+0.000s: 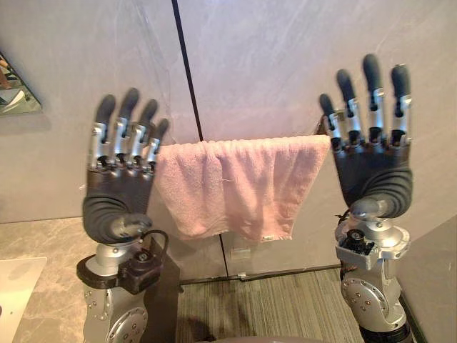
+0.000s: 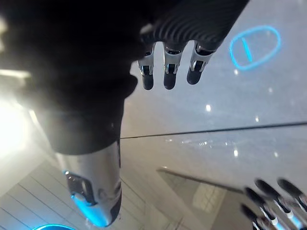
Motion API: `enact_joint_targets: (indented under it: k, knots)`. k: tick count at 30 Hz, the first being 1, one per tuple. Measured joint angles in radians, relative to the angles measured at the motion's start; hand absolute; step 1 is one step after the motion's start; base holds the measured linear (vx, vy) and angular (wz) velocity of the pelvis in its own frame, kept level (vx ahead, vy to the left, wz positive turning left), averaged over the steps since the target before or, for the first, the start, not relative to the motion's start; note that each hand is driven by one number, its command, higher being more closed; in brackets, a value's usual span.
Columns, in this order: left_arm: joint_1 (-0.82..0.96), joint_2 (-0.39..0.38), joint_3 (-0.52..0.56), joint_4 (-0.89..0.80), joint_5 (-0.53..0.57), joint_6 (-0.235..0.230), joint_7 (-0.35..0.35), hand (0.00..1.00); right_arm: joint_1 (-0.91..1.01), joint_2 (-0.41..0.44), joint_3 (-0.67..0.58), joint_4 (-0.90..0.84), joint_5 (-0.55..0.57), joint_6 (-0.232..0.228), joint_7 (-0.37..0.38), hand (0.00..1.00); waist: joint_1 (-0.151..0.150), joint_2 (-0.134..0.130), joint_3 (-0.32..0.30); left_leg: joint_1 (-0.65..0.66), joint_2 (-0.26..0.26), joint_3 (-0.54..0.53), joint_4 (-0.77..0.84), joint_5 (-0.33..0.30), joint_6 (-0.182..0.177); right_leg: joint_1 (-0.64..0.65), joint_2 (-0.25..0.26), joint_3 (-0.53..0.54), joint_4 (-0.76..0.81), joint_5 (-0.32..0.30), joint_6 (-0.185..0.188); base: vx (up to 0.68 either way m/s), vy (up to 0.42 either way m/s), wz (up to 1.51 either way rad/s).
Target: Organize washtable
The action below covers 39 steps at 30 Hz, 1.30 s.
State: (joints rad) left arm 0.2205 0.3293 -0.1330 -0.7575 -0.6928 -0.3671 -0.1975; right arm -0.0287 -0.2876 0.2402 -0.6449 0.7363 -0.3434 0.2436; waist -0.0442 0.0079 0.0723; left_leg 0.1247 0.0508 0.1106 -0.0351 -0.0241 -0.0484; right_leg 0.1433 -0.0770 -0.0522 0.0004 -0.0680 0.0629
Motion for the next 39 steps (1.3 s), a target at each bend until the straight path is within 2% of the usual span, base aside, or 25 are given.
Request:
enact_joint_targets:
  k: [4,6,11,15,22,30,39]
  knots:
    - [0.002,0.049,-0.081,0.056,-0.047,0.025,-0.075,0.00,0.062,-0.081,0.055,0.024,0.052,0.053,0.072,0.00,0.002,0.001,-0.006,0.011,0.000,0.000,0.000,0.000,0.000,0.010,0.000,0.000,0.000,0.000,0.000,-0.05,-0.019,0.00]
    - [0.008,0.084,-0.124,0.147,-0.063,0.053,-0.109,0.00,0.108,-0.141,0.091,0.088,0.066,0.099,0.111,0.00,0.002,0.001,-0.006,0.012,0.000,0.000,0.000,0.002,0.002,0.009,0.000,0.000,0.003,0.000,0.000,-0.06,-0.018,-0.01]
    - [0.037,0.113,-0.181,0.291,-0.060,0.090,-0.139,0.00,0.169,-0.199,0.125,0.224,0.065,0.169,0.136,0.00,-0.001,0.001,-0.006,0.012,0.000,0.000,-0.001,0.003,0.003,0.008,0.000,-0.001,0.005,0.000,0.000,-0.04,-0.015,-0.01]
    - [0.037,0.114,-0.183,0.349,-0.040,0.099,-0.148,0.00,0.171,-0.216,0.142,0.293,0.036,0.178,0.134,0.00,0.000,0.000,-0.006,0.011,0.000,-0.002,-0.002,0.003,0.003,0.008,0.000,-0.002,0.004,0.000,0.000,0.00,0.000,0.00]
    - [0.029,0.087,-0.200,0.505,0.045,0.123,-0.117,0.00,0.132,-0.207,0.166,0.453,-0.133,0.195,0.105,0.00,0.002,-0.001,-0.006,0.008,-0.001,-0.006,-0.010,0.008,0.003,0.005,0.000,-0.006,0.000,0.000,0.000,0.00,0.000,0.01]
    - [-0.027,-0.008,-0.180,0.614,0.167,0.125,-0.053,0.00,0.066,-0.124,0.150,0.580,-0.327,0.196,0.037,0.00,0.001,-0.005,-0.008,-0.007,-0.002,-0.023,-0.037,0.029,0.002,-0.013,0.001,-0.019,-0.002,0.000,0.000,-0.01,-0.019,0.06]
    - [-0.046,-0.054,-0.107,0.726,0.256,0.125,0.029,0.00,0.054,-0.068,0.036,0.667,-0.422,0.195,-0.024,0.00,0.003,-0.017,-0.016,-0.042,-0.001,-0.024,-0.038,0.031,0.002,-0.043,0.002,-0.018,-0.003,0.000,-0.001,0.00,0.000,0.00]
